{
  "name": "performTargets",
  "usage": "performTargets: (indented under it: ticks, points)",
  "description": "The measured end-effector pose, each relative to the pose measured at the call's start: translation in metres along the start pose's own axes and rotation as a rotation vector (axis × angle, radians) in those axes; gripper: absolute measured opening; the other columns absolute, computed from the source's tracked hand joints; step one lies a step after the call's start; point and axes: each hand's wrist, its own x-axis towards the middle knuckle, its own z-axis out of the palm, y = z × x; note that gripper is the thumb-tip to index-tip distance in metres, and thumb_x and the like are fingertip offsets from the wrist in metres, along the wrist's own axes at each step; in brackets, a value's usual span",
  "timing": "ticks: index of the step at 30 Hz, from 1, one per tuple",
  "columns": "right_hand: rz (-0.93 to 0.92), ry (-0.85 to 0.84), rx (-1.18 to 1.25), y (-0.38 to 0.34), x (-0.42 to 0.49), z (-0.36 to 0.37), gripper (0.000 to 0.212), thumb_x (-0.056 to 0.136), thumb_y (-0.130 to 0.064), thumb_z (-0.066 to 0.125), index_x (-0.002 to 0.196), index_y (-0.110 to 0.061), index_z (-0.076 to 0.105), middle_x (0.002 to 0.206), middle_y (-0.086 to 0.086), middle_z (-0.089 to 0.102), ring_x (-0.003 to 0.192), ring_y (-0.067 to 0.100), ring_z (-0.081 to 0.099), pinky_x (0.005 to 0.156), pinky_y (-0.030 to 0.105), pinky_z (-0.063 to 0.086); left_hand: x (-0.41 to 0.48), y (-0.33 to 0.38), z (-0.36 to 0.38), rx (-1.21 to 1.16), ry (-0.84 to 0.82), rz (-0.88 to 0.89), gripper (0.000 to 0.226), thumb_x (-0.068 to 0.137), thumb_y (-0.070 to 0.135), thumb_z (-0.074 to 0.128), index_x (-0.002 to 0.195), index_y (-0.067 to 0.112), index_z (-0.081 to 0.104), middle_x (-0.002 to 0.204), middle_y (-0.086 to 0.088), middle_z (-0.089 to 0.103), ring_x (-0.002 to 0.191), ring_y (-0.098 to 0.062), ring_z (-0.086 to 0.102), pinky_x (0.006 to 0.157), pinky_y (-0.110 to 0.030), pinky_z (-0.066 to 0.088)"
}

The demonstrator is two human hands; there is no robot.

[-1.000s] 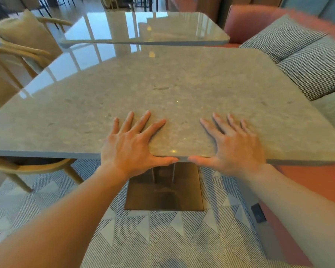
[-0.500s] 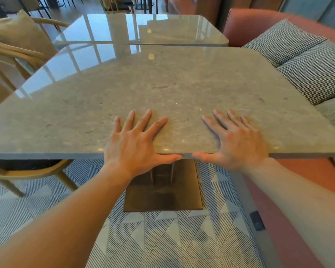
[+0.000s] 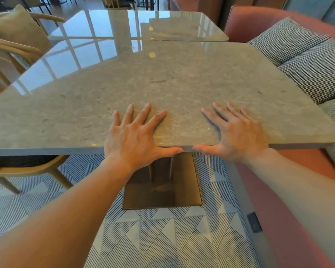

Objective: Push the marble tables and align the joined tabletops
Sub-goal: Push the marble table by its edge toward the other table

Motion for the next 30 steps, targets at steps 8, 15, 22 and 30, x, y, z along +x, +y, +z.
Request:
performTargets:
  ticks: [8,15,22,30]
  points:
    - [-0.011,0.009,0.035,0.019,0.012,0.003,0.133,0.056,-0.112,0.004,0.161,-0.038,0.039,0.168,0.004,0.042,0.156,0.036,0.039,0.126,0.058,0.03,0.014,0.013,0.007,0.0,0.015,-0.013,0.123,0.057,0.114,-0.002,0.162,0.052,0.016,0.178,0.002,0.025,0.164,-0.041,0.023,0.127,-0.068,0.018]
    - [-0.018,0.015,0.049,0.022,0.014,0.002,0.135,0.054,-0.112,0.003,0.161,-0.037,0.038,0.168,0.004,0.042,0.157,0.036,0.038,0.126,0.058,0.031,0.018,0.015,0.009,-0.002,0.029,-0.01,0.123,0.059,0.114,0.001,0.163,0.051,0.017,0.178,0.001,0.026,0.163,-0.042,0.024,0.127,-0.069,0.017]
    - [-0.023,0.02,0.053,0.025,0.015,0.004,0.135,0.054,-0.111,0.003,0.162,-0.038,0.037,0.169,0.004,0.041,0.157,0.036,0.038,0.126,0.058,0.031,0.019,0.015,0.011,-0.023,0.031,-0.008,0.124,0.058,0.114,-0.002,0.164,0.051,0.015,0.179,0.002,0.023,0.164,-0.041,0.022,0.128,-0.068,0.016]
    - [-0.005,-0.217,0.11,0.023,0.016,-0.018,0.13,0.057,-0.112,0.025,0.166,-0.042,0.017,0.176,0.0,0.019,0.164,0.034,0.016,0.131,0.058,0.014,0.014,0.015,-0.016,-0.188,-0.153,-0.049,0.117,0.061,0.113,0.016,0.162,0.054,0.021,0.179,0.007,0.02,0.167,-0.035,0.013,0.132,-0.063,0.003]
